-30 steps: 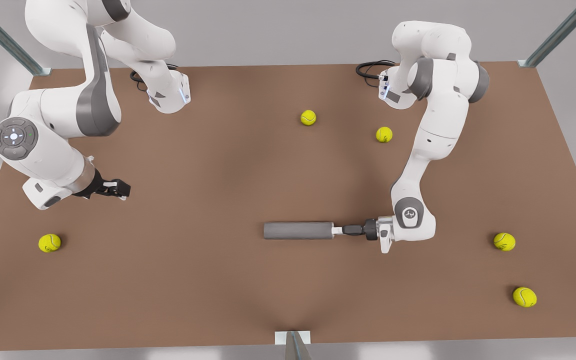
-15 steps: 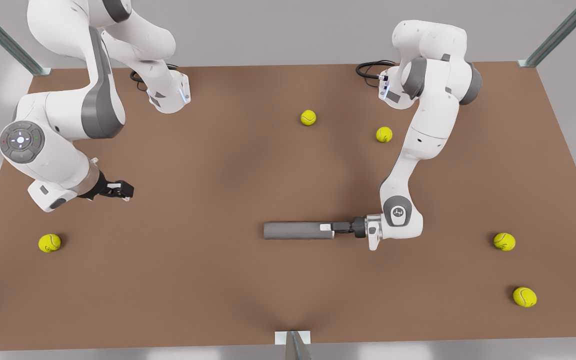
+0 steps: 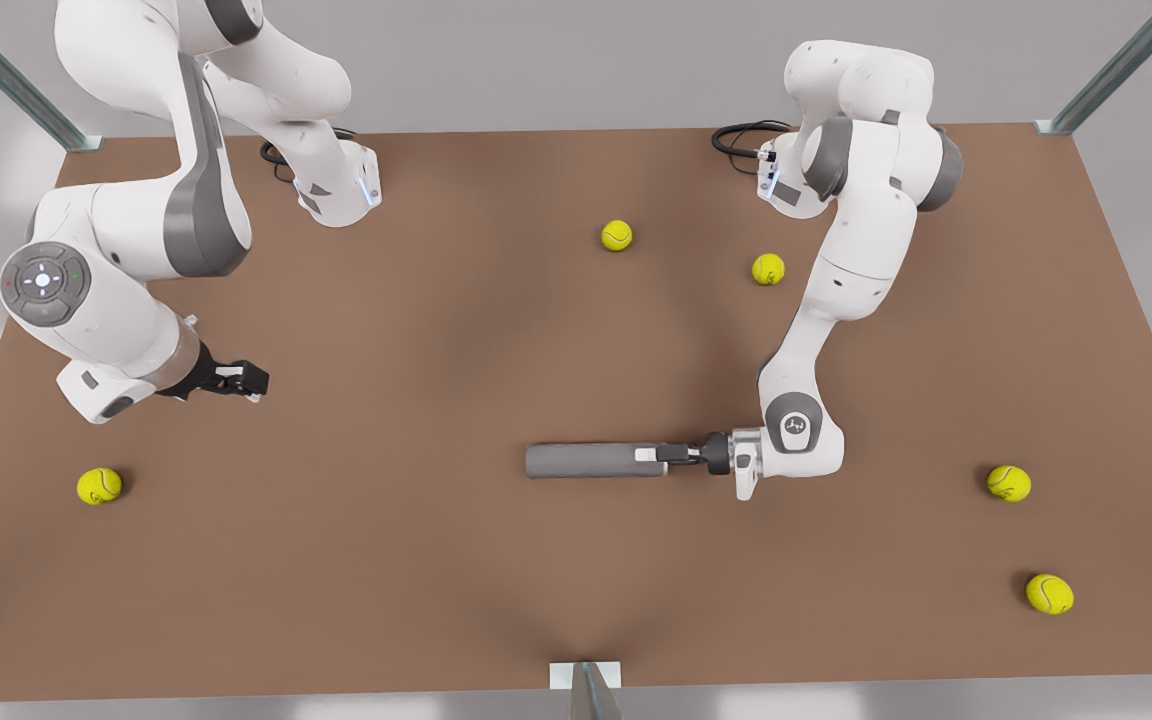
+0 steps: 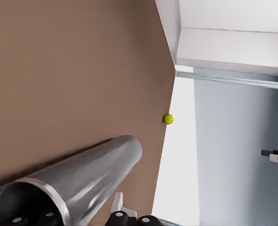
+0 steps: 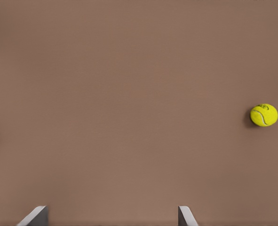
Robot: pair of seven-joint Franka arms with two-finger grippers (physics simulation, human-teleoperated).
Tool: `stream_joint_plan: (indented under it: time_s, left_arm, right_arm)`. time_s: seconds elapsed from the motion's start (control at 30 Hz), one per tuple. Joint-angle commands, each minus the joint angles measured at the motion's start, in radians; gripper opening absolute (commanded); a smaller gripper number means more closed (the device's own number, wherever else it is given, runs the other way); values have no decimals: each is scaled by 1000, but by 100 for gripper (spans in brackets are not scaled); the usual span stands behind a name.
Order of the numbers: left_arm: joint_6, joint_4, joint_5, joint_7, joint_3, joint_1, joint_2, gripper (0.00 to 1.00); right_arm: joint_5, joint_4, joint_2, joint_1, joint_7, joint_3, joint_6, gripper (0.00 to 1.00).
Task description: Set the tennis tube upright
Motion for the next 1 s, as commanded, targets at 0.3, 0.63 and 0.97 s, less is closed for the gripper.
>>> stream_joint_plan:
  time_s: [0.3, 0.63, 0.97]
  left_arm:
    - [-34, 0, 2, -6, 2, 2, -9, 27]
    - [-43, 0, 10, -26, 2, 3, -20, 21]
    - [-43, -2, 53, -49, 20, 5, -75, 21]
  right_arm:
    - [-2, -1, 3, 0, 0, 0, 0, 100]
    - [-2, 0, 5, 0, 0, 0, 0, 100]
    - [-17, 0, 6, 3, -3, 0, 0, 100]
